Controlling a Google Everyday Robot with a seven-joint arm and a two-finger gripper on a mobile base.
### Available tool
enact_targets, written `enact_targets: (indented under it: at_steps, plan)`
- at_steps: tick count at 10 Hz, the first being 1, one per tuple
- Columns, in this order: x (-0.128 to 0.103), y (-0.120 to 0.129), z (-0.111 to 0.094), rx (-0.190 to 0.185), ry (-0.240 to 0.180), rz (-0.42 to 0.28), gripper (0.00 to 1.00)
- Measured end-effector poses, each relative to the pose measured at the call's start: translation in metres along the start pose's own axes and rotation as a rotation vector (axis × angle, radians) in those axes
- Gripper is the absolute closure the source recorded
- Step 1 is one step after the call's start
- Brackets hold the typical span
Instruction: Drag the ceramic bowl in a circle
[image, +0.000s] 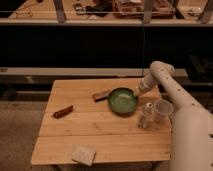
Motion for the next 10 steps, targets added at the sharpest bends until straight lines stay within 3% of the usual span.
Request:
enact_targets:
  at_steps: [3,6,8,10]
  plan:
    - [0.003,-0.019,-0.01,0.046,-0.011,-0.034,0.9]
    - [0.006,-0.029,-0.012,0.052,-0.02,-0.082,0.9]
    - [0.016,-0.054,-0.005,0.065,-0.024,-0.152,0.9]
    - [0.009,-0.074,0.0,0.092,-0.042,-0.192,0.9]
